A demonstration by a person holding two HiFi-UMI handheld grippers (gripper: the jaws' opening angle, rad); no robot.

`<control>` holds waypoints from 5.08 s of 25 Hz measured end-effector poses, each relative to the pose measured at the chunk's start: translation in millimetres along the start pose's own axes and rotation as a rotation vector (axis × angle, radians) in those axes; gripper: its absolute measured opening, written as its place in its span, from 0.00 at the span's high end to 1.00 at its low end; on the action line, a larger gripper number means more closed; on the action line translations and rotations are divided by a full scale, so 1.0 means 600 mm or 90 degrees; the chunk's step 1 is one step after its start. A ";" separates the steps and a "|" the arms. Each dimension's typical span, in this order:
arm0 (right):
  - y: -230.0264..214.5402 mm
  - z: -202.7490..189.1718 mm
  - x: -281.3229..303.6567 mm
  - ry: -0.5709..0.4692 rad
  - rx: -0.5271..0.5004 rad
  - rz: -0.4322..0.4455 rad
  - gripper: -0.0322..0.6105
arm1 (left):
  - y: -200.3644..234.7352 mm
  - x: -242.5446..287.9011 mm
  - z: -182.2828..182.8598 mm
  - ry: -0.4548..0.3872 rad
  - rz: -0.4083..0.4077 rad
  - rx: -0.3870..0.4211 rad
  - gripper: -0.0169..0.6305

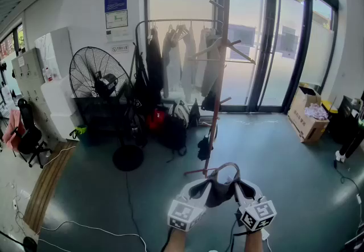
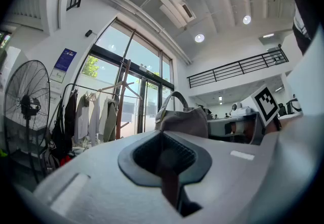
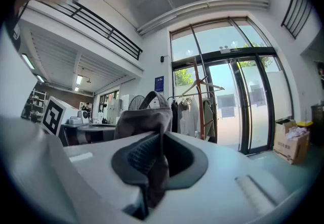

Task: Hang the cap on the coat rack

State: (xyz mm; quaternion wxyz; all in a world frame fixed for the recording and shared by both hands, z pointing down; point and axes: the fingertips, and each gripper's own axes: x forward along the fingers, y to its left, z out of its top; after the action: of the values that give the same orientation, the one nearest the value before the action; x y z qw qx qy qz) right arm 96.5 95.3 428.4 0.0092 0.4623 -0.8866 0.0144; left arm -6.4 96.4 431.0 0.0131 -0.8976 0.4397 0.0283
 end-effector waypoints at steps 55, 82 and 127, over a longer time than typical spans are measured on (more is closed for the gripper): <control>-0.281 -0.105 0.375 0.067 0.115 0.019 0.89 | 0.263 0.356 -0.142 0.102 0.054 -0.073 0.95; -0.465 -0.258 0.651 0.191 0.162 0.036 0.89 | 0.433 0.607 -0.326 0.231 0.077 -0.149 0.95; -0.513 -0.157 0.672 0.071 0.121 -0.047 0.95 | 0.521 0.626 -0.221 0.100 0.229 -0.075 0.96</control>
State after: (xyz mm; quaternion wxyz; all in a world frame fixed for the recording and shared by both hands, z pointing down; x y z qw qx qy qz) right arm 118.7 -407.9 539.4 0.0153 0.4919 -0.8616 0.1241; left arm -18.4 -398.1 540.4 -0.0788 -0.8031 0.5904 -0.0143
